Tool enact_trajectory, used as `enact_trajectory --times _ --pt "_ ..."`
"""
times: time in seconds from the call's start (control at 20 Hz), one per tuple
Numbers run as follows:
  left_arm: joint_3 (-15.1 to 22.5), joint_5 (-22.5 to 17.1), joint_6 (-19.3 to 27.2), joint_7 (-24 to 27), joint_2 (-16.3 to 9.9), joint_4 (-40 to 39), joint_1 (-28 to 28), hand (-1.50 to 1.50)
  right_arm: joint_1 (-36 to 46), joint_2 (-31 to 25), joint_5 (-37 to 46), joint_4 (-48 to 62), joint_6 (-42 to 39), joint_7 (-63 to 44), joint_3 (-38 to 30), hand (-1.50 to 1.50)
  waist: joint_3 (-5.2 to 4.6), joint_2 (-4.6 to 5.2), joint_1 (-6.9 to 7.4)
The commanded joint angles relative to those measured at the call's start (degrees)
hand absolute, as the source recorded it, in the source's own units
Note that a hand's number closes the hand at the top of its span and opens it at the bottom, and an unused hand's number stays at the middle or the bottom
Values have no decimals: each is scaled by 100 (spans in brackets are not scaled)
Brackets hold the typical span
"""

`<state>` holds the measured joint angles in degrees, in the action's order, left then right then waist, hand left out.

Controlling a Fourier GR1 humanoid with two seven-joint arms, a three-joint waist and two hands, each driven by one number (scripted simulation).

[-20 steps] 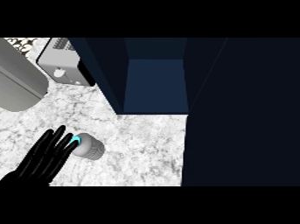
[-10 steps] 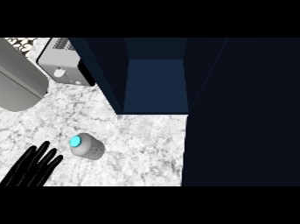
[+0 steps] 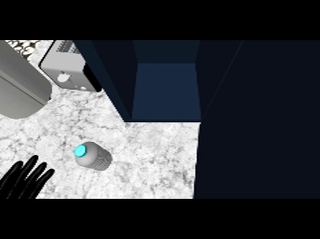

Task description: Pick up the bottled water, place it into the cabinet and close the cabinet

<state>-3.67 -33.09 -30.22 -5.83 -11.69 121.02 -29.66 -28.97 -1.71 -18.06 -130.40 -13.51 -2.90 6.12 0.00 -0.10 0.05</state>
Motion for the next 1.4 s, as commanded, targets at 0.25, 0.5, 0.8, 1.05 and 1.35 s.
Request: enact_trajectory --times 0.25,0.5,0.8,1.05,1.35 --pt "-648 62 43 165 84 -1084 887 -150 -303 -60 90 513 -458 803 -117 -150 1 5 -42" --pt "-925 207 -204 202 -142 -1625 1341 -150 -182 104 325 26 -86 258 234 -150 0 6 -30" --pt "-928 1385 -292 1032 80 -2756 1847 -150 -337 155 600 487 -252 847 425 -150 -1 10 -45" --pt "-761 2117 -472 1829 243 -3778 2126 -150 -511 -20 161 66 -327 610 251 -150 -2 9 -47" --pt "-1081 2199 -736 2233 -157 -5194 2864 -150 -550 -115 215 208 -405 784 110 -150 -4 18 -60"
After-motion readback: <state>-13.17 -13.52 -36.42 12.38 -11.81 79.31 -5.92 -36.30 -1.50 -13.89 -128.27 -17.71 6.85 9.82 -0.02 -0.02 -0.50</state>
